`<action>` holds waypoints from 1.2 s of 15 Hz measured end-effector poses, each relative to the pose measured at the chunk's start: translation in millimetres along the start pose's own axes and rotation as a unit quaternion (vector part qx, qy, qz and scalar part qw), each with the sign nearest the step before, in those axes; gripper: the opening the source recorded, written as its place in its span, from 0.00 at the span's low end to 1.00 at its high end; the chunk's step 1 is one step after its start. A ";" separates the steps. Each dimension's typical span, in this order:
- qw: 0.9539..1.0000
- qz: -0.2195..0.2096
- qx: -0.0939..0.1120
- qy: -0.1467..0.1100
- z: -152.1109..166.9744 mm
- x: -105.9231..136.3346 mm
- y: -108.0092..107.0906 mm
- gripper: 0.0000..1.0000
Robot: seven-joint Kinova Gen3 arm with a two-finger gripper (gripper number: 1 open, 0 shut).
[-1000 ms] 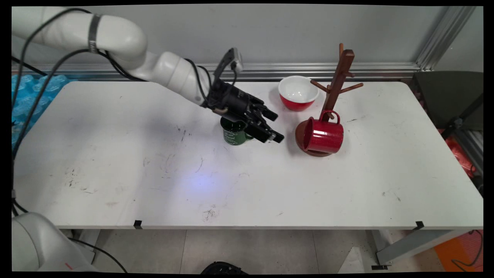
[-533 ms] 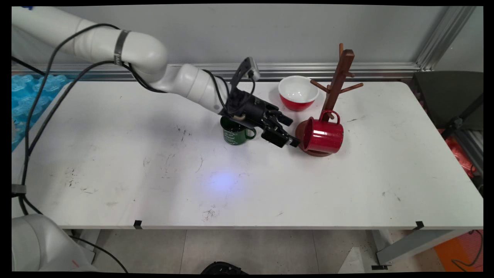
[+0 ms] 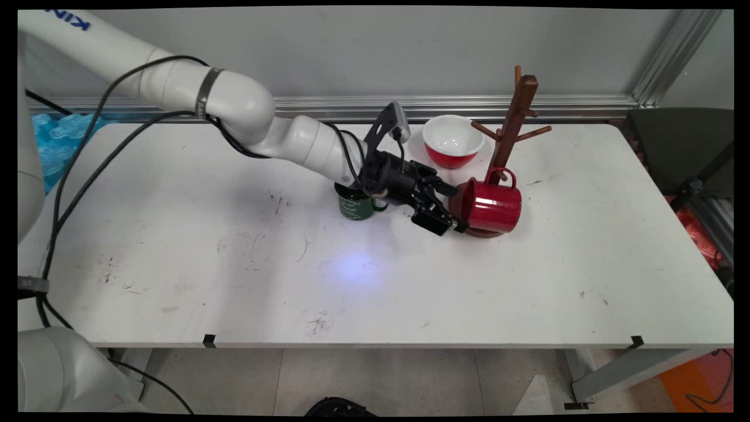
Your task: Pick up the red mug from the rack
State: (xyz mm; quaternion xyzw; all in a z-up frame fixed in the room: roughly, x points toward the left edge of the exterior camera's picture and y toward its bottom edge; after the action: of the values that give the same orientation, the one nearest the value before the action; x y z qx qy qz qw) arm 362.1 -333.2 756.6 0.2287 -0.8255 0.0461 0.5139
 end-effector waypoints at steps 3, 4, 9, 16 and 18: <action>1.000 0.008 0.004 0.005 10.4 -1.9 1.0 1.00; 1.000 0.010 0.005 0.008 13.2 -1.8 1.1 1.00; 1.000 0.015 0.009 0.014 25.3 -1.1 0.6 1.00; 1.000 -0.003 0.011 0.012 42.0 -5.2 -3.4 1.00; 1.000 -0.010 0.011 0.012 46.4 -5.8 -5.2 1.00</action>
State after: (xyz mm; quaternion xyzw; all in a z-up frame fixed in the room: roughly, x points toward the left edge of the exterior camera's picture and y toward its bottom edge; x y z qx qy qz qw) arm 328.1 -350.4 729.0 0.2418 -0.8167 0.0531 0.5213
